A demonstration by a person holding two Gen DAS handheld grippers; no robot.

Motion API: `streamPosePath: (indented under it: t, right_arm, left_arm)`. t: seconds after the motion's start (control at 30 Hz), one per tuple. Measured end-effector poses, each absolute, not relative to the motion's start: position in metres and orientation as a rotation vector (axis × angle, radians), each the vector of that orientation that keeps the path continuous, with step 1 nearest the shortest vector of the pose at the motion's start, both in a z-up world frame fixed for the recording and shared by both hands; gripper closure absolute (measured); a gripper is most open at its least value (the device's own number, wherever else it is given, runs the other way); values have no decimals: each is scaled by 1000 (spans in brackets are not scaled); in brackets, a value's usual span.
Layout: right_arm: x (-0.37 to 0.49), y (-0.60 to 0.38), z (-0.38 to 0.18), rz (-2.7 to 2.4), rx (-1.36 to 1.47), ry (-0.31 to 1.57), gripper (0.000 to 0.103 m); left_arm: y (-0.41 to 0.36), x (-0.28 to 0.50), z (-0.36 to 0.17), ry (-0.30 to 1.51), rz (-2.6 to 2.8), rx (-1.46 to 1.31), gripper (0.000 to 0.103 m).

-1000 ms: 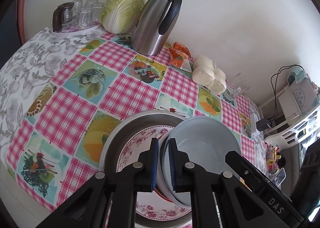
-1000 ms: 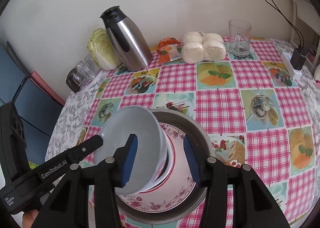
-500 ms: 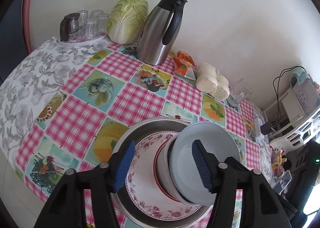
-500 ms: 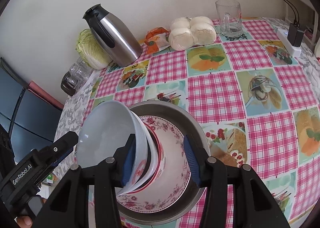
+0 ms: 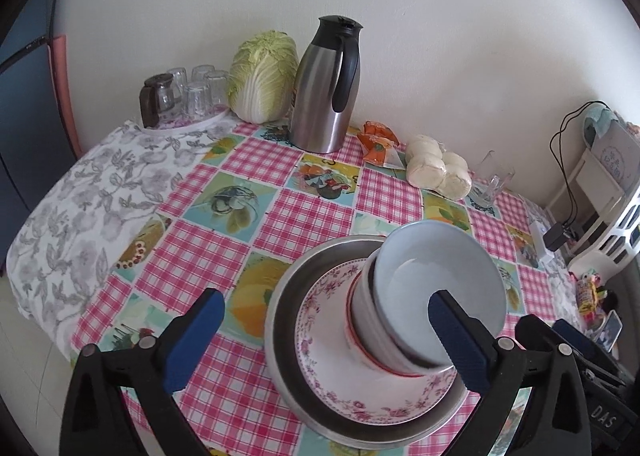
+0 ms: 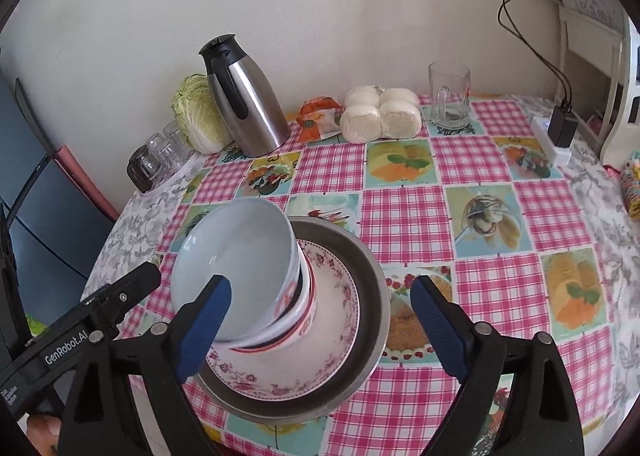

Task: Organize plates and bowls
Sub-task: 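Withdraw both grippers up and back from the stacked tray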

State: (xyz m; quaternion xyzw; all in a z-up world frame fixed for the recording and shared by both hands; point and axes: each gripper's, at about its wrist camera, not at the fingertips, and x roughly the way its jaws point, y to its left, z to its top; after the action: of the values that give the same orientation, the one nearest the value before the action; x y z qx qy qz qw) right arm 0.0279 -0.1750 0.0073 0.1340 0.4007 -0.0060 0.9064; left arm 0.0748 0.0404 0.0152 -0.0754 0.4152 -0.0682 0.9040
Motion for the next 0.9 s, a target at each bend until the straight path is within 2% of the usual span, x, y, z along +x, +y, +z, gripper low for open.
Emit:
streamPosePath:
  t: [0.07,0.4,0.9]
  right_arm:
    - [20,-173,6,-29,248,813,4]
    - [-6,-163,-12,-69,156,848,4]
    - [-16,-157,-41,-89,90,961,4]
  left_arm:
    - [44,69,12,857,-134,-136,0]
    - [46,39,-10,840,-104,59,0]
    - [54,32,-40,937,-133,83,0]
